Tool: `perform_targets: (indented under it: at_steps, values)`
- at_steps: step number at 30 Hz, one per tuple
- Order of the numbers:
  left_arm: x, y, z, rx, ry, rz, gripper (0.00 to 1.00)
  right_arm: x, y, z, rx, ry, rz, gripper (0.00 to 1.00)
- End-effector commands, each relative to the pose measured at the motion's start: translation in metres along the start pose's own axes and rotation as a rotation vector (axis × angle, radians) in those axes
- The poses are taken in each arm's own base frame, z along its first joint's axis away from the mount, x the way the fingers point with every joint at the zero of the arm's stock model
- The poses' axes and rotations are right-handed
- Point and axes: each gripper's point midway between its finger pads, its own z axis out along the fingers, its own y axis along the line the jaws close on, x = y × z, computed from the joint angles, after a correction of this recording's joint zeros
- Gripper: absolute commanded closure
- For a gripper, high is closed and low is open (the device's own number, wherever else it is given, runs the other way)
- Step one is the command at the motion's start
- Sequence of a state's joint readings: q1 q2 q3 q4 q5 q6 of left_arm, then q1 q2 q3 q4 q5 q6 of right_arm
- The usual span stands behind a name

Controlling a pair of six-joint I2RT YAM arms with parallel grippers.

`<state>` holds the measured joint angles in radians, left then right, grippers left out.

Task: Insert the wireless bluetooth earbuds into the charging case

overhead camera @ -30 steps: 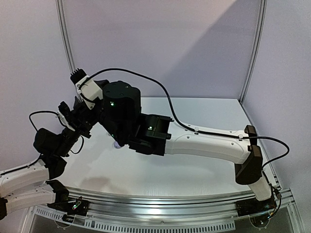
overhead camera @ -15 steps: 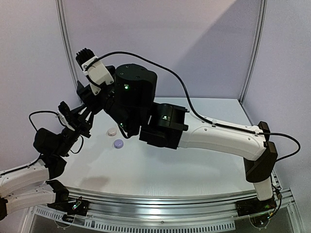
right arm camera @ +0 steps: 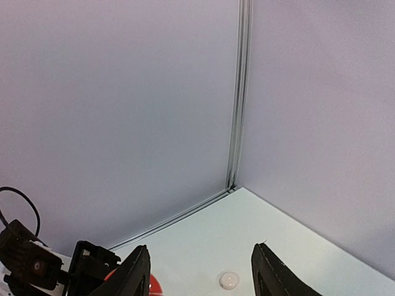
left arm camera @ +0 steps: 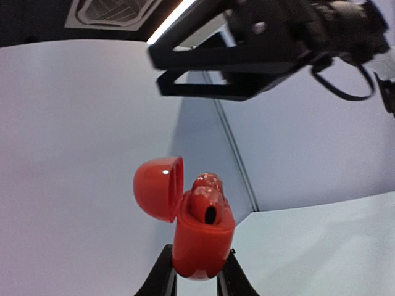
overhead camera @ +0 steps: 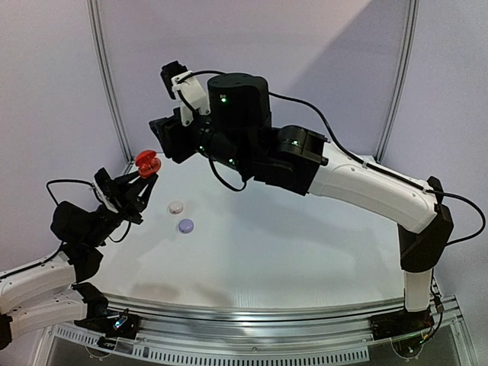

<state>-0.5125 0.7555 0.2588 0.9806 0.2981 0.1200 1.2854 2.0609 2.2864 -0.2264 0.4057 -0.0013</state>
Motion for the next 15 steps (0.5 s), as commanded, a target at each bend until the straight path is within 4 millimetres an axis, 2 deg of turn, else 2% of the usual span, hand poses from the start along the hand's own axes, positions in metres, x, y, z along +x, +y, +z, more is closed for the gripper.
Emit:
perform_targets:
  at_steps: [1, 7, 11, 15]
  values:
    - [0.014, -0.042, -0.010, 0.252, 0.030, 0.224, 1.00, 0.002, -0.006, -0.012, -0.097, 0.079, 0.165, 0.43]
    - [0.049, -0.040, -0.011, 0.292, 0.113, 0.718, 1.00, 0.024, 0.015, -0.004, -0.194, 0.154, 0.190, 0.43]
    - [0.055, -0.031, -0.006, 0.278, 0.151, 0.866, 1.00, 0.059, 0.032, 0.007, -0.244, 0.254, 0.211, 0.46]
    - [0.062, -0.025, -0.005, 0.276, 0.180, 0.992, 1.00, 0.087, 0.032, 0.010, -0.221, 0.331, 0.217, 0.51]
